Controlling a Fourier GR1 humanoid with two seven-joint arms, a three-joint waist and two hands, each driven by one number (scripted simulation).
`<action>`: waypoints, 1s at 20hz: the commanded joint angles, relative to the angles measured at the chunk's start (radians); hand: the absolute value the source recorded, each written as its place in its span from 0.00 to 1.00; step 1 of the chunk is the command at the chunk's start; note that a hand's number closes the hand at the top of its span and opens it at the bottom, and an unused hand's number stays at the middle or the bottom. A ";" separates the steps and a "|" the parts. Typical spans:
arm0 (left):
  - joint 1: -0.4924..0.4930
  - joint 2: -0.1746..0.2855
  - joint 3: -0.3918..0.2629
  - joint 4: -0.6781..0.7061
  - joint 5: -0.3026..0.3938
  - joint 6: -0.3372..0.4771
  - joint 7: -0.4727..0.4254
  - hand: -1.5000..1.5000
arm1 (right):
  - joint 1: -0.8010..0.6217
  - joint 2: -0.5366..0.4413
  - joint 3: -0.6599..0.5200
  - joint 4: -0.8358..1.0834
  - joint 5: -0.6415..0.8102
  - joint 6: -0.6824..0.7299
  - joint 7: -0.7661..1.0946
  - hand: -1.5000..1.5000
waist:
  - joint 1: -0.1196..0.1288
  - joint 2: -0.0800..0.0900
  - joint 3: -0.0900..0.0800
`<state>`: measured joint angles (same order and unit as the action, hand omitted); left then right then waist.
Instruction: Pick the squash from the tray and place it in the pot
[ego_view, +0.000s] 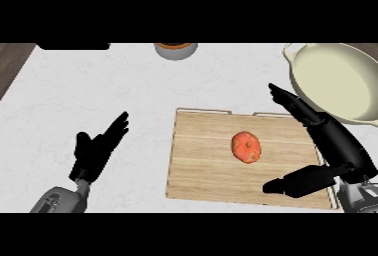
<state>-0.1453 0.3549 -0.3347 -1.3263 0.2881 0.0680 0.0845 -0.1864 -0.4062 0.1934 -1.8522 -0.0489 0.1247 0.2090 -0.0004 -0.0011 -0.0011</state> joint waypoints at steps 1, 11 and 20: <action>0.051 -0.014 0.005 0.027 -0.015 -0.031 -0.064 0.50 | -0.069 0.039 0.024 0.074 -0.015 0.021 0.141 0.00 | 0.009 0.002 0.000; 0.066 0.001 0.043 -0.044 -0.030 -0.050 -0.007 0.50 | -0.137 0.011 0.125 0.409 0.112 0.243 0.029 0.00 | 0.010 0.002 0.001; 0.008 -0.097 0.093 0.076 -0.101 -0.074 -0.043 0.50 | -0.148 0.045 0.000 0.650 0.251 0.205 -0.276 0.00 | 0.002 0.003 0.001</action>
<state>-0.0989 0.2921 -0.2757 -1.3418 0.2024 0.0158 0.0825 -0.3164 -0.3742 0.2353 -1.3144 0.1557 0.3407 0.0506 0.0046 0.0011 0.0003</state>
